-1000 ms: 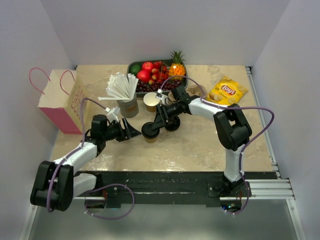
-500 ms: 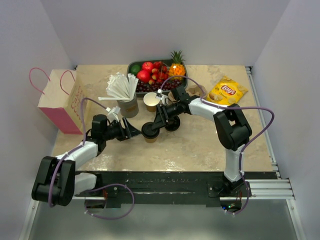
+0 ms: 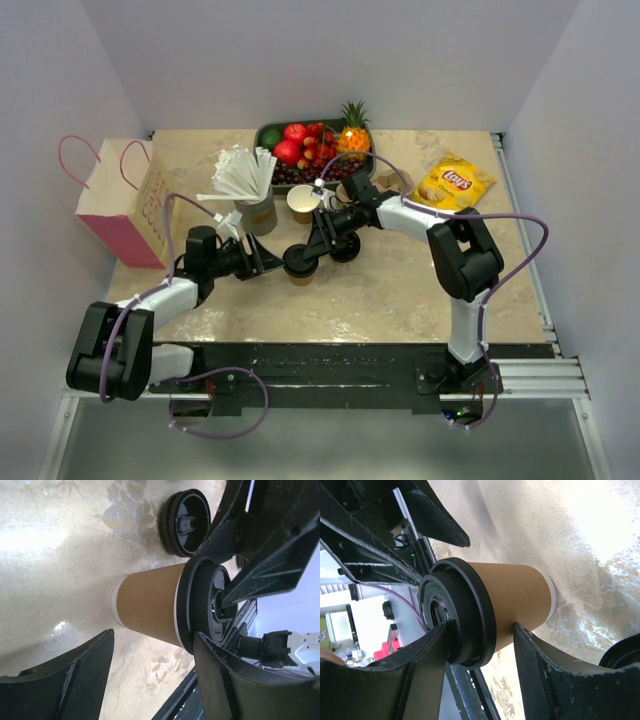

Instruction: Pack the takeout coffee

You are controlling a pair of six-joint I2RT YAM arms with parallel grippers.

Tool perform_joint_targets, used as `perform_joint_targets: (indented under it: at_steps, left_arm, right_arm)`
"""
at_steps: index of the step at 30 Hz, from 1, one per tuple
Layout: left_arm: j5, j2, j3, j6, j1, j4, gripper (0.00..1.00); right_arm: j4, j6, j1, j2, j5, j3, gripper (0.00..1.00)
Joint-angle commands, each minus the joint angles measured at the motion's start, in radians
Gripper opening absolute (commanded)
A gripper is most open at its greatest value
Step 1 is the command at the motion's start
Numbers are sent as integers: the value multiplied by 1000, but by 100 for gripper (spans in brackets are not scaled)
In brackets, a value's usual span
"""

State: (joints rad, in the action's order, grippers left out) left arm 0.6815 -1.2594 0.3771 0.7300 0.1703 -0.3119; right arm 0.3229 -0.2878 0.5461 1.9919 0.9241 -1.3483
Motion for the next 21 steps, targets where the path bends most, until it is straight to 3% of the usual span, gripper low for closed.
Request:
perform_joint_targets:
  at_steps: [1, 7, 13, 21]
  left_arm:
    - [-152, -44, 83, -26, -14, 202, 65]
    - [-192, -57, 157, -58, -14, 310, 51]
    - [-106, -46, 117, -27, -12, 200, 30]
    - [-135, -40, 102, -21, -9, 220, 21]
  right_arm:
    - [57, 15, 12, 19, -122, -8, 55]
    - [84, 7, 12, 4, -169, -22, 56]
    - [77, 3, 14, 4, -163, -29, 56]
    - [67, -7, 14, 19, -159, -29, 56]
